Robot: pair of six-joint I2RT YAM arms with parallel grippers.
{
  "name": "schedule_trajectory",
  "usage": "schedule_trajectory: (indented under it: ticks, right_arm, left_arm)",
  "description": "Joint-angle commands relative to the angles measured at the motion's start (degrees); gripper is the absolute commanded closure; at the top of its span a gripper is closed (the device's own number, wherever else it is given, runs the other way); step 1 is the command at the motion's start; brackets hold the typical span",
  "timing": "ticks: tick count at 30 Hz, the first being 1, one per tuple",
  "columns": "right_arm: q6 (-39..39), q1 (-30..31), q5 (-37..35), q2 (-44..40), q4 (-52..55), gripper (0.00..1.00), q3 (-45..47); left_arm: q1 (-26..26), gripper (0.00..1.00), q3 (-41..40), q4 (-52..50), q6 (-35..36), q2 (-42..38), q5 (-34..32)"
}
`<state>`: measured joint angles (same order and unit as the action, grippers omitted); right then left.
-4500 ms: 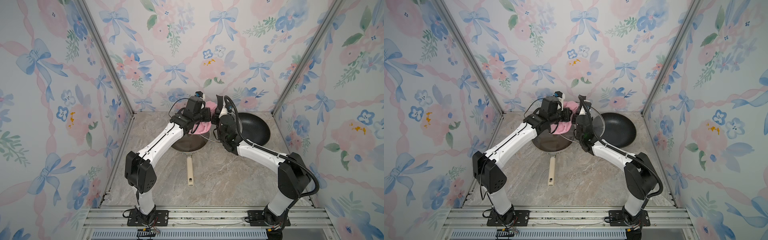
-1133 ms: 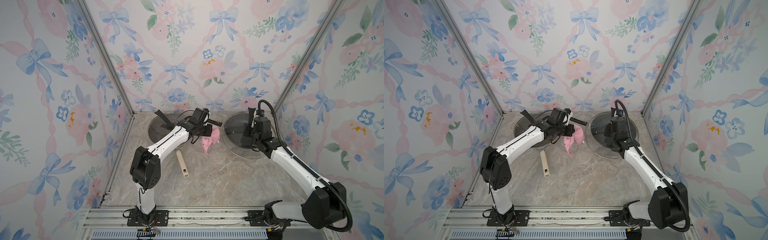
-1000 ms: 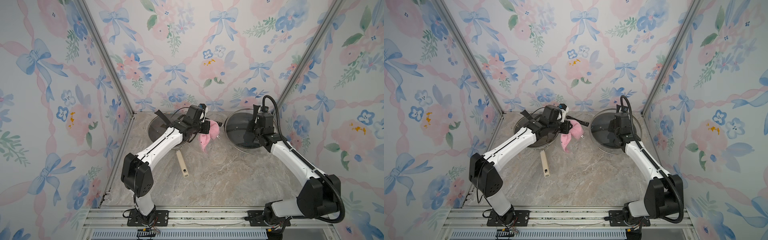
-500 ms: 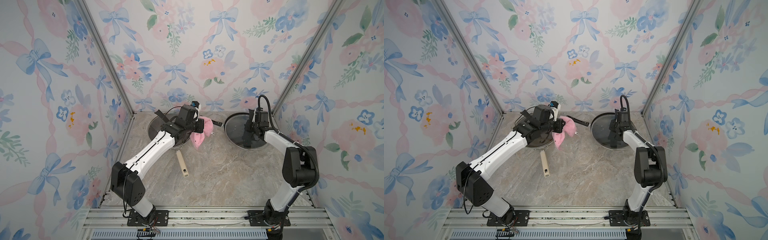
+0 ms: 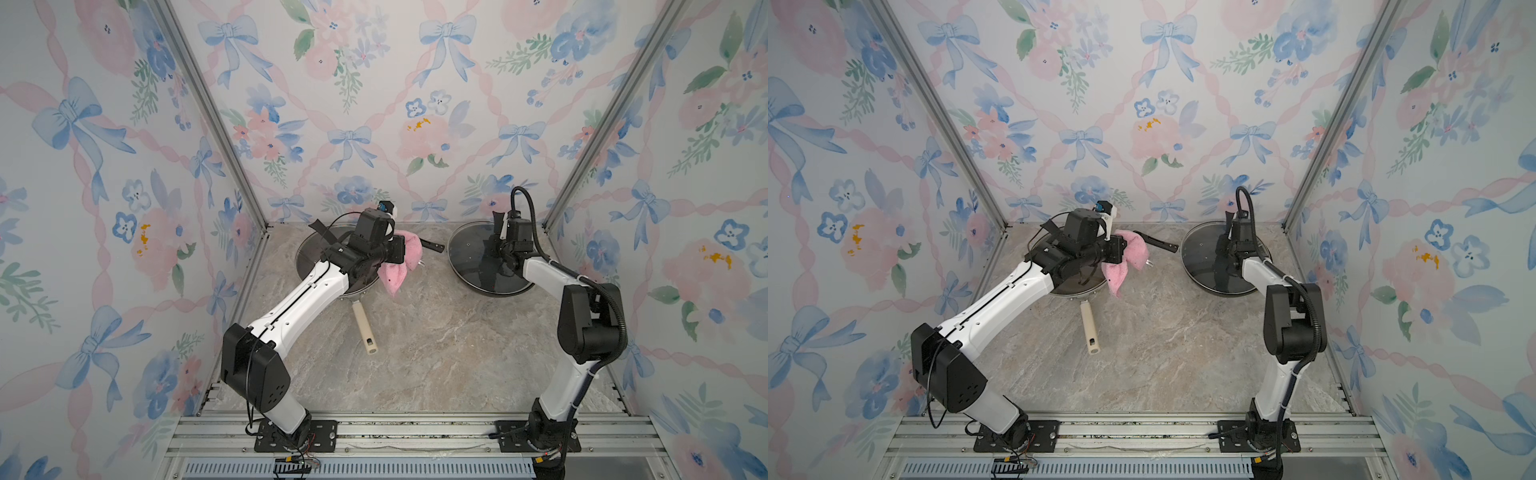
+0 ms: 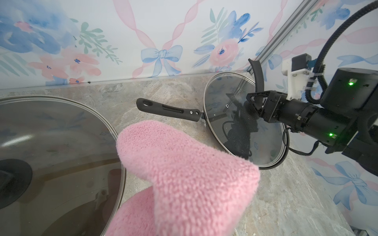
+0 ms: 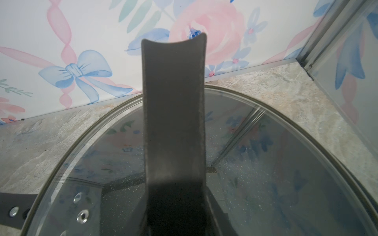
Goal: Wipe the pot lid with a cloth
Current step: Place the pot lid on the cooking pot.
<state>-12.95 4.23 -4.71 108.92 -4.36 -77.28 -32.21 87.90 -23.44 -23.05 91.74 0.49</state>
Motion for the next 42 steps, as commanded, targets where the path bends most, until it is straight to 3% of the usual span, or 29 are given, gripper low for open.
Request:
schedule_trajectory:
  ticks: [1,25,42]
  right_arm:
    - [1.89,0.25,-1.37,-0.13,-4.43,1.0,-3.66]
    - [6.58,-0.12,-0.13,-1.18,6.1,1.0,-9.56]
    - [6.81,-0.25,-0.16,-0.54,2.16,1.0,-3.66]
  left_arm:
    - [0.21,1.0,-0.44,0.61,-1.16,-0.5,-1.1]
    - [-0.25,1.0,0.72,0.59,-1.31,1.63,-1.52]
    - [-0.14,1.0,0.48,0.51,-0.83,1.16,-1.61]
